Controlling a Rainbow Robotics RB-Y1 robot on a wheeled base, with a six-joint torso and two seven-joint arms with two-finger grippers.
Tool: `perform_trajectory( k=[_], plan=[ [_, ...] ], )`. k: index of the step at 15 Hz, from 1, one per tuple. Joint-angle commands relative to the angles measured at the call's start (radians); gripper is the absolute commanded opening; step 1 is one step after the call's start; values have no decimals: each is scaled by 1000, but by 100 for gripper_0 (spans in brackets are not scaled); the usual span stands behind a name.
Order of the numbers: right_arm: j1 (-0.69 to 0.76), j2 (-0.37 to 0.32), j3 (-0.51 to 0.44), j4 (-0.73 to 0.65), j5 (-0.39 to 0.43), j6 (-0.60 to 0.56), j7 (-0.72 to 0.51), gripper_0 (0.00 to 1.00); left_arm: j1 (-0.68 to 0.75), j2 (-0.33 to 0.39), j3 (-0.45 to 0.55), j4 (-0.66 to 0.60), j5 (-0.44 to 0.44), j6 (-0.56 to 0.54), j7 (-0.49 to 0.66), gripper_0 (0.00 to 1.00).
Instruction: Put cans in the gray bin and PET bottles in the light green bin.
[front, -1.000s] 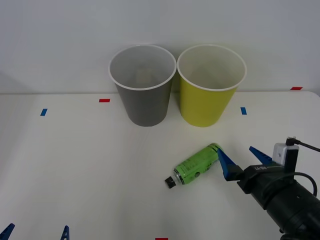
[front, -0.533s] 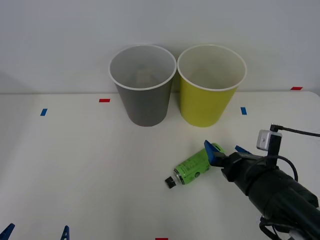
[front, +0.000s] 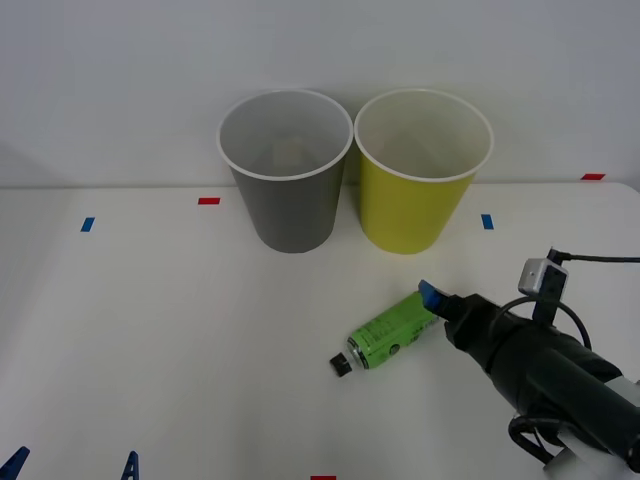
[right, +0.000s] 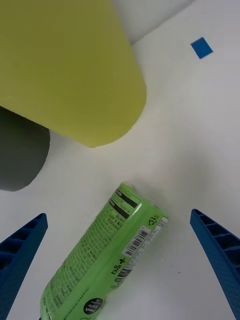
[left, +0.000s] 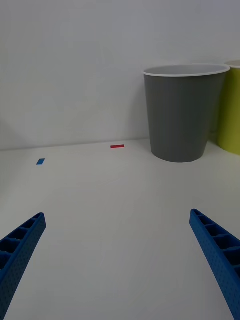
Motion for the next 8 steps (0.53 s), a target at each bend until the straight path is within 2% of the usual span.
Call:
perform_trajectory(
  k=[1, 8],
  plan=[
    [-43, -10, 30, -12, -69, 104, -110, 100, 0, 0, 0, 0, 0, 0, 0, 100],
    [-161, 8, 59, -15, -108, 247, -173, 100, 0, 0, 0, 0, 0, 0, 0, 100]
  ],
)
